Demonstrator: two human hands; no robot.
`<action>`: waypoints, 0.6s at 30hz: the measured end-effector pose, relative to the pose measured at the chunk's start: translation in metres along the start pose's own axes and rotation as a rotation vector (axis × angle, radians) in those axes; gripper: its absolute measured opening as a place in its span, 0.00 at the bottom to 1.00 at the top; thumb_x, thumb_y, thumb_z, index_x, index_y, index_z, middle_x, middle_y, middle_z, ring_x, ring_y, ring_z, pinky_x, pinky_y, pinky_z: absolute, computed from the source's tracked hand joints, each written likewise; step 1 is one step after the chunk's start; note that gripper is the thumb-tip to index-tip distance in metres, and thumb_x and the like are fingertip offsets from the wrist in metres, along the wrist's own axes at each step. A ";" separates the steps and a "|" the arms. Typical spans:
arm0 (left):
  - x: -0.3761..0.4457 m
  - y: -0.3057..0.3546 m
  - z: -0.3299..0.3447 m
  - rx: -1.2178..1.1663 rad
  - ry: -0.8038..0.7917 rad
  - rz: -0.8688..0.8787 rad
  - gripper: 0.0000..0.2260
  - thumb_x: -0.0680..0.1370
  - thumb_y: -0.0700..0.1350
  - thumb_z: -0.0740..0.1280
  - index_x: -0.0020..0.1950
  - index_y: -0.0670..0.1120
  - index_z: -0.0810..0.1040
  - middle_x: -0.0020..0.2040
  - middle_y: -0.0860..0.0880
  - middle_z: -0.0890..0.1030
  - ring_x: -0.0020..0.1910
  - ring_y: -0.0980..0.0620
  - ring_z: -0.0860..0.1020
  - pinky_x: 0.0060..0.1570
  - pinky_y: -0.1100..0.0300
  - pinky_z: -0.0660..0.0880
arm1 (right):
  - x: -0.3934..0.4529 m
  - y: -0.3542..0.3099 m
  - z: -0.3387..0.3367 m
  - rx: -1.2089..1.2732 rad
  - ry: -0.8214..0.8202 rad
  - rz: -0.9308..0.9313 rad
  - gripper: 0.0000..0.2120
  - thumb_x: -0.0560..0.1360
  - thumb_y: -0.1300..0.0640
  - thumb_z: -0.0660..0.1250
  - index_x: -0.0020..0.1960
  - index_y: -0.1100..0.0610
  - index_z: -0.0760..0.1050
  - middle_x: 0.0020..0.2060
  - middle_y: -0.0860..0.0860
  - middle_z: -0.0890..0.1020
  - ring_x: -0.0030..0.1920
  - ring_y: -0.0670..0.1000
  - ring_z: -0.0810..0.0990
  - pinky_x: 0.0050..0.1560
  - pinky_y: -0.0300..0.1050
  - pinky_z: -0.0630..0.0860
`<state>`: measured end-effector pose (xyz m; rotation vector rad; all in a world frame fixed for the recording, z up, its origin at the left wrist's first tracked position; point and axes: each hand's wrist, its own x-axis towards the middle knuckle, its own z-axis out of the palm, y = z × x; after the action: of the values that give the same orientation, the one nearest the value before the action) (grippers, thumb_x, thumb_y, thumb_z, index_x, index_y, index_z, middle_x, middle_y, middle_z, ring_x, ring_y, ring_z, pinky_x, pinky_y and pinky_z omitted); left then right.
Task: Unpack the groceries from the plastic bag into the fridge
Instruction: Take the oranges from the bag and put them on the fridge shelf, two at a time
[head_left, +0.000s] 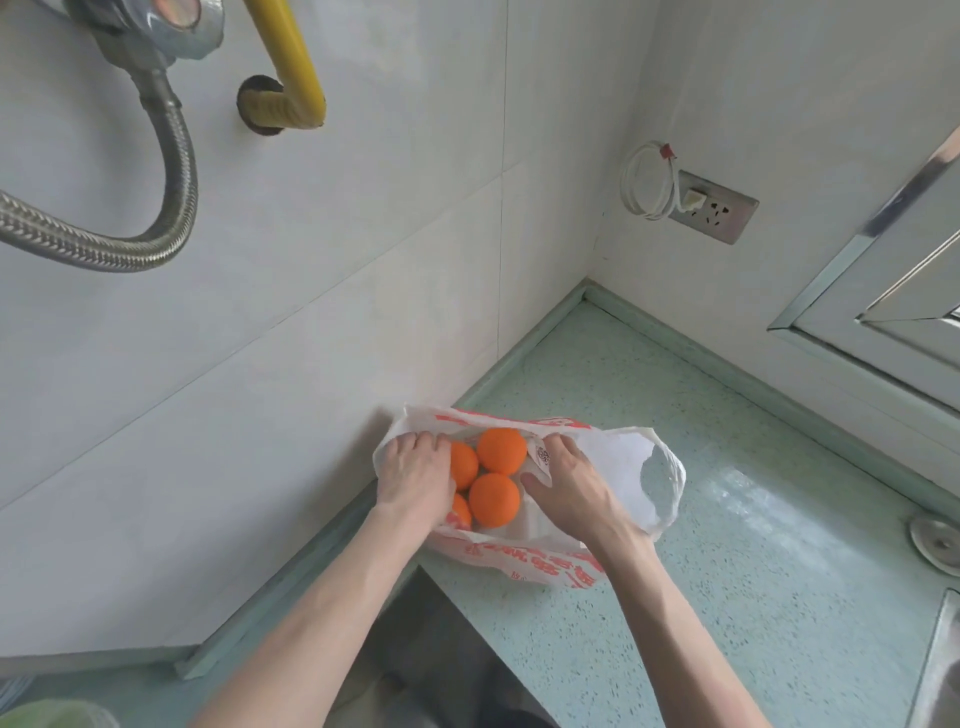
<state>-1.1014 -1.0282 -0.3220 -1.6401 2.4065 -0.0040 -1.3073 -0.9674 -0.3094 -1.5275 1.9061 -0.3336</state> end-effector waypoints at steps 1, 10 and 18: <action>0.001 0.002 -0.001 -0.025 0.017 0.018 0.16 0.82 0.50 0.61 0.68 0.47 0.74 0.63 0.48 0.80 0.64 0.46 0.78 0.67 0.53 0.68 | 0.002 0.000 0.002 -0.001 0.005 0.003 0.15 0.80 0.55 0.66 0.63 0.61 0.69 0.62 0.56 0.74 0.64 0.60 0.74 0.50 0.46 0.66; 0.028 0.031 0.013 -0.311 -0.113 0.181 0.14 0.81 0.50 0.62 0.65 0.48 0.75 0.63 0.47 0.78 0.64 0.43 0.77 0.64 0.47 0.72 | 0.026 -0.004 0.009 -0.104 -0.006 -0.081 0.32 0.78 0.59 0.65 0.80 0.54 0.59 0.74 0.58 0.70 0.72 0.62 0.71 0.68 0.54 0.70; 0.021 0.050 0.031 -0.096 -0.292 0.245 0.31 0.75 0.54 0.69 0.77 0.50 0.65 0.68 0.44 0.75 0.67 0.41 0.75 0.69 0.44 0.67 | 0.076 0.001 0.014 -0.276 -0.108 -0.096 0.25 0.81 0.55 0.65 0.77 0.53 0.68 0.73 0.54 0.73 0.72 0.58 0.72 0.65 0.51 0.72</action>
<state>-1.1493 -1.0250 -0.3625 -1.2675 2.3880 0.3714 -1.3068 -1.0350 -0.3461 -1.7818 1.8561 -0.0273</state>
